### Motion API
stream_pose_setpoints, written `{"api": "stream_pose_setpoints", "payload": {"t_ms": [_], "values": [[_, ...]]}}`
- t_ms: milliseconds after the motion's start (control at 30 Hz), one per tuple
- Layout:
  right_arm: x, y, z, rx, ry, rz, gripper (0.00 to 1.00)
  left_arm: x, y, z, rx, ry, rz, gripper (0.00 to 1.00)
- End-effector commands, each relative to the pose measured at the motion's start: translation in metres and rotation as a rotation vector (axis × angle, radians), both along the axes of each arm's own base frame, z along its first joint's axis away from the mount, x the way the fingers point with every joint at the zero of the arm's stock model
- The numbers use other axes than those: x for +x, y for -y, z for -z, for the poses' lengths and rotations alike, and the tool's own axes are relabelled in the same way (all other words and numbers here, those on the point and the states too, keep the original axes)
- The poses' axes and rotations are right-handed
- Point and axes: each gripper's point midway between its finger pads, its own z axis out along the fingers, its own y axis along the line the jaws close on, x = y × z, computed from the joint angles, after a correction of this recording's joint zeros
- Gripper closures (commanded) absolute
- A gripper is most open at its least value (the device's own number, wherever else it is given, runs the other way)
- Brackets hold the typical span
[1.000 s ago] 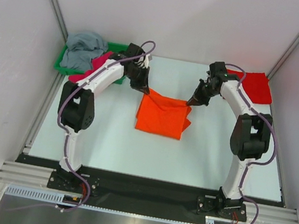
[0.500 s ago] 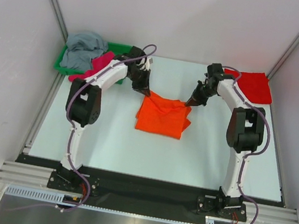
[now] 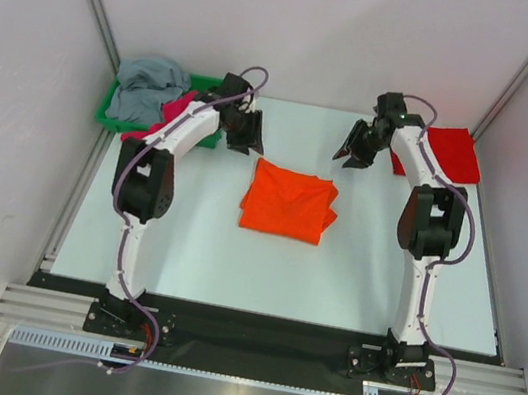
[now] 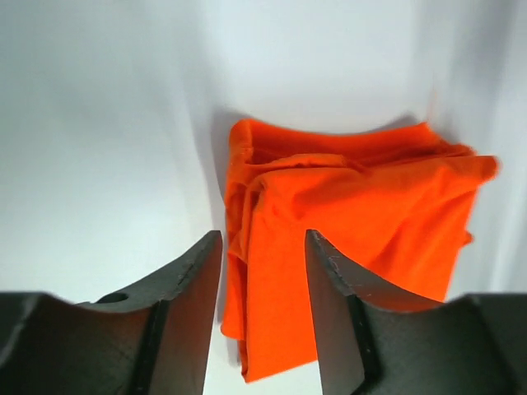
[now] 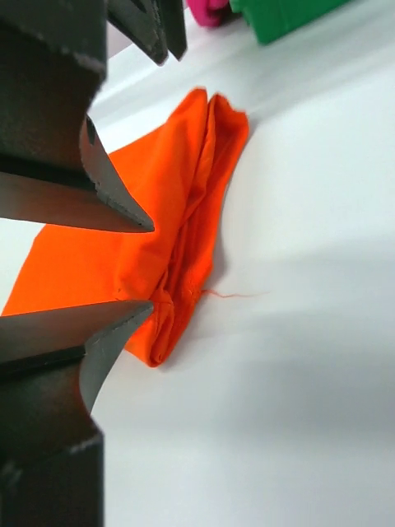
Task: Fold and stack the t-shirts
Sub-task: Fold the tshirt
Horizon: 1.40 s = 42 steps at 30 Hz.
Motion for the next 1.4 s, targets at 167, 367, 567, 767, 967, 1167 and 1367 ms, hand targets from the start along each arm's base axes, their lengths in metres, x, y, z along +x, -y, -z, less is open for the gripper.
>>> {"api": "stream_pose_setpoints", "payload": {"t_ms": [167, 367, 567, 767, 967, 1167, 1367], "values": [[-0.047, -0.017, -0.044, -0.054, 0.027, -0.113, 0.69, -0.040, 0.032, -0.093, -0.249, 0.122, 0.172, 0.77], [-0.065, -0.048, -0.025, 0.066, -0.004, -0.110, 0.98, -0.068, 0.062, -0.070, -0.412, 0.065, 0.245, 0.90], [-0.052, -0.057, 0.004, 0.113, -0.027, -0.097, 1.00, -0.048, 0.071, -0.041, -0.414, 0.045, 0.238, 0.93], [-0.036, -0.048, 0.037, 0.126, -0.054, -0.070, 1.00, -0.025, 0.061, -0.001, -0.377, 0.022, 0.179, 0.94], [-0.018, -0.026, 0.060, 0.117, -0.050, -0.034, 1.00, 0.005, 0.033, 0.030, -0.332, 0.027, 0.094, 0.95], [-0.006, -0.005, 0.072, 0.106, -0.056, -0.026, 0.97, 0.018, 0.021, 0.051, -0.282, 0.018, 0.073, 0.95], [-0.005, 0.020, 0.058, 0.035, -0.034, -0.038, 0.88, 0.021, 0.013, 0.022, -0.235, 0.082, 0.069, 0.93]]}}
